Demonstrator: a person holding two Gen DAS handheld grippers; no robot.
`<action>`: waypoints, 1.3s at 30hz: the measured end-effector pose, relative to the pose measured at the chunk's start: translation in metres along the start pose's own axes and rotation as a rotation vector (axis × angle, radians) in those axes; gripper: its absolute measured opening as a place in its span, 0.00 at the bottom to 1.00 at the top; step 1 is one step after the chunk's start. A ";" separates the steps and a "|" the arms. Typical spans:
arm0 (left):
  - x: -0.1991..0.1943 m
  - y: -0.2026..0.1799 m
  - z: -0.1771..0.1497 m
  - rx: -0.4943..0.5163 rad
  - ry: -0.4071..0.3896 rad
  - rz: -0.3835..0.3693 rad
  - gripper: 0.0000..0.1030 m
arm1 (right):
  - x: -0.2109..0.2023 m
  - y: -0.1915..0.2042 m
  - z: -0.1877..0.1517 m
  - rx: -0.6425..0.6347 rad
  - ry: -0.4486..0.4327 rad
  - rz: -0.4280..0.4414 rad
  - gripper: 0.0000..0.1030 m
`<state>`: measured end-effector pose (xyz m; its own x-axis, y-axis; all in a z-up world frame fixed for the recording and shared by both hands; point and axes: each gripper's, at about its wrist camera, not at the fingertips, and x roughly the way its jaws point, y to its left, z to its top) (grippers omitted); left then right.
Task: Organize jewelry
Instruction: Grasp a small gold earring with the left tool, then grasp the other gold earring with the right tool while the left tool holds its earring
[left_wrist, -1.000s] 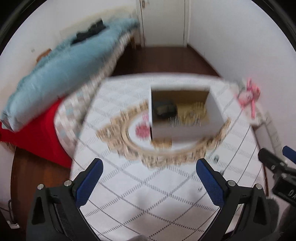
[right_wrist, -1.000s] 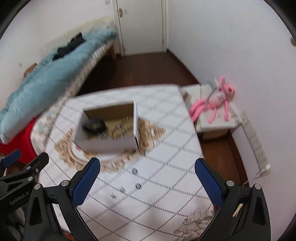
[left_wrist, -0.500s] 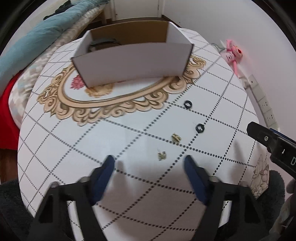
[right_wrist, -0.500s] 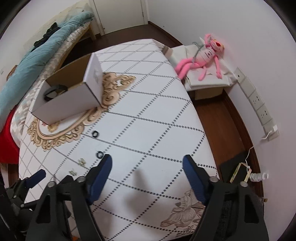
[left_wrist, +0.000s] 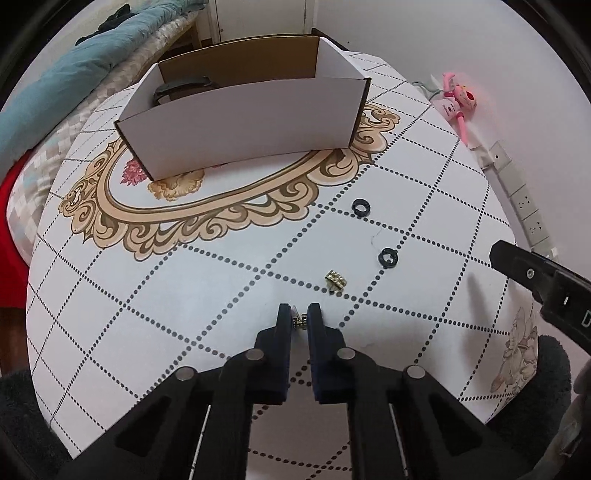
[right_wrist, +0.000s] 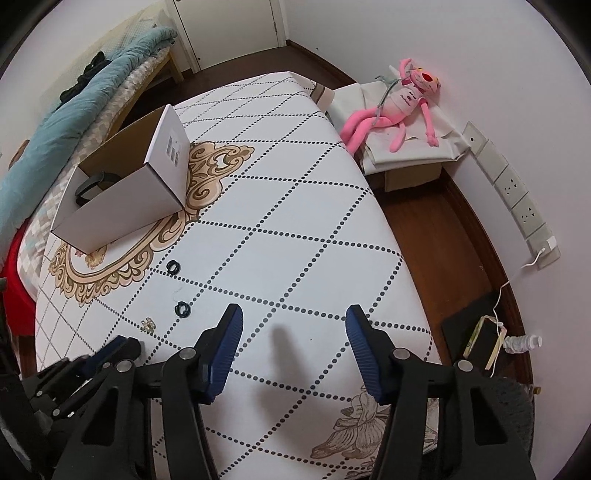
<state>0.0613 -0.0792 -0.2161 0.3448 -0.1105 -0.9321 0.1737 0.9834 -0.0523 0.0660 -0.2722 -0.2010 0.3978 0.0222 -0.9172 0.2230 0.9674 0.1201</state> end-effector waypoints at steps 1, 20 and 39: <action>-0.002 0.003 -0.001 -0.004 -0.002 0.000 0.06 | -0.001 0.002 0.000 0.000 -0.001 0.008 0.58; -0.012 0.124 -0.015 -0.231 0.005 0.145 0.06 | 0.040 0.130 -0.031 -0.327 0.046 0.214 0.30; -0.015 0.116 -0.004 -0.231 -0.011 0.119 0.06 | 0.041 0.121 -0.021 -0.281 0.022 0.308 0.34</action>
<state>0.0728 0.0374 -0.2092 0.3603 0.0075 -0.9328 -0.0833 0.9962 -0.0242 0.0902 -0.1492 -0.2324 0.3885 0.3233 -0.8629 -0.1562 0.9460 0.2841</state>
